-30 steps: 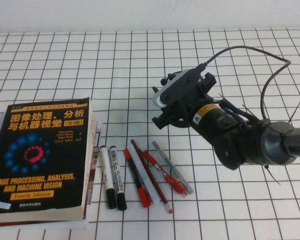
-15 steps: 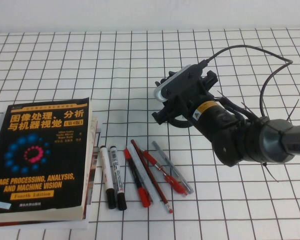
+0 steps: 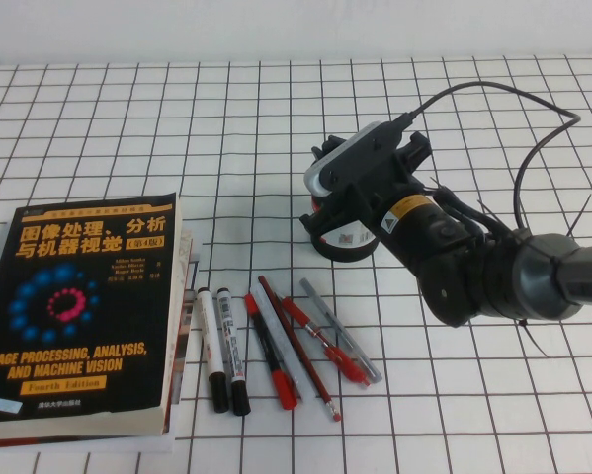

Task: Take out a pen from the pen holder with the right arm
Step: 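Take a marker out of the pen holder and lay it on the table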

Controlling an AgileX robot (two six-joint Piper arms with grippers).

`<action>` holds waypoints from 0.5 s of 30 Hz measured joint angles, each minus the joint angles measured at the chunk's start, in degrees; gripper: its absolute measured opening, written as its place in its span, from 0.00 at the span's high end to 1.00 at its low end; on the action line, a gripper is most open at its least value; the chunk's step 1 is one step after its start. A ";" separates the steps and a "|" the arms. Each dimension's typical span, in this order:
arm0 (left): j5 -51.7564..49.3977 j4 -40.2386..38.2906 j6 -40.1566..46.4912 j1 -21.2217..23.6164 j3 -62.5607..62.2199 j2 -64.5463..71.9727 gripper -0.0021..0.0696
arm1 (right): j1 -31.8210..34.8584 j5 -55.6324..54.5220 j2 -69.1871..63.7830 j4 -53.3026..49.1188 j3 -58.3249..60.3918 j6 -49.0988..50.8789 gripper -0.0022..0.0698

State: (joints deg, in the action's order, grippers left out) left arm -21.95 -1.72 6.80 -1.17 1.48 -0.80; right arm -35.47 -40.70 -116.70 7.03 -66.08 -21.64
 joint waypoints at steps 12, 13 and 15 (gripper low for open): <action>0.00 0.00 0.00 0.00 0.00 0.00 0.98 | 0.00 1.00 1.47 1.03 0.00 -1.19 0.80; 0.00 0.00 0.00 0.00 0.00 0.00 0.98 | 0.00 1.62 2.30 1.41 0.00 -1.19 0.80; 0.00 0.00 0.00 0.00 0.00 0.00 0.98 | 0.00 2.62 4.10 1.65 0.00 -1.19 0.80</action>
State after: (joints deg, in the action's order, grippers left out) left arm -21.95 -1.72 6.80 -1.17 1.48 -0.80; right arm -35.47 -38.07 -112.60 8.68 -66.08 -22.83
